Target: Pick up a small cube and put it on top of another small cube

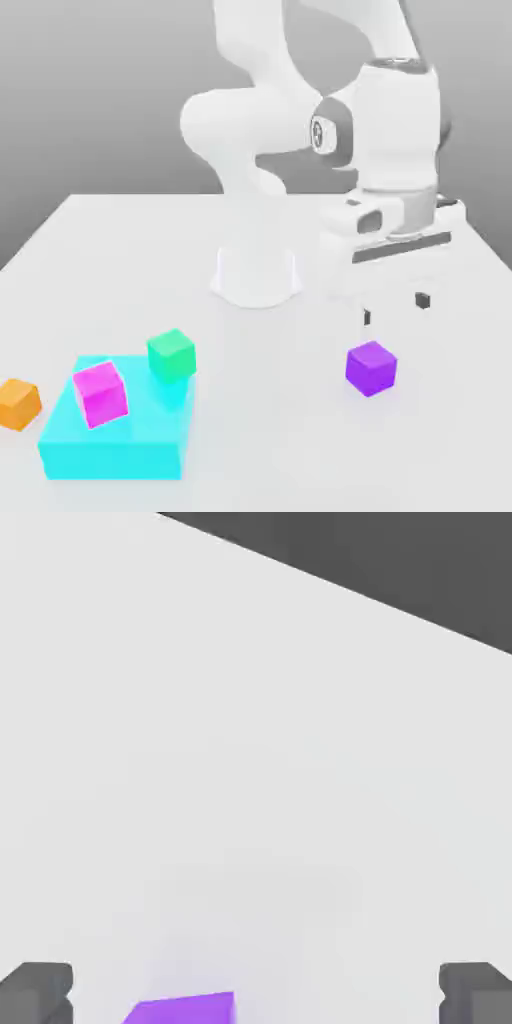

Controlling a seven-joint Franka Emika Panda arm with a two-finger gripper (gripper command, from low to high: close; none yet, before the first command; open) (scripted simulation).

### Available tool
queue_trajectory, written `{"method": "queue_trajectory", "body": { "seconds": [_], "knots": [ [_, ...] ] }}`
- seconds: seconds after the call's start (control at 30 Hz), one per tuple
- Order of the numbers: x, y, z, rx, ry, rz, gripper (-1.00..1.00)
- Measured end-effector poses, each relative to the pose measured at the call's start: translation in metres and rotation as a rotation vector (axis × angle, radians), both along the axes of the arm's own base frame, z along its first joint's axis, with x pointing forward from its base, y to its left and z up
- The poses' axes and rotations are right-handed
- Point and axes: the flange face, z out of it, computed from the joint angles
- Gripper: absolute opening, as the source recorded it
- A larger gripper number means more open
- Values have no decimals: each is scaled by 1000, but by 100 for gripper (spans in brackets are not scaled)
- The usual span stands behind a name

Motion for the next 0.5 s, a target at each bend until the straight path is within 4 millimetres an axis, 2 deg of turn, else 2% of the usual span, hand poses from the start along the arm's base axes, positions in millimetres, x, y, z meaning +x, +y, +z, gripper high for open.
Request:
{"method": "queue_trajectory", "body": {
  "seconds": [0.07, 0.23, 0.27, 0.5],
  "knots": [
    [-11, 3, -28, -13, 25, 22, 0],
    [-17, 2, -71, -13, 34, 25, 0],
    [-17, 2, -75, -14, 34, 25, -100],
    [-17, 2, -74, -14, 33, 25, -100]
  ]
}}
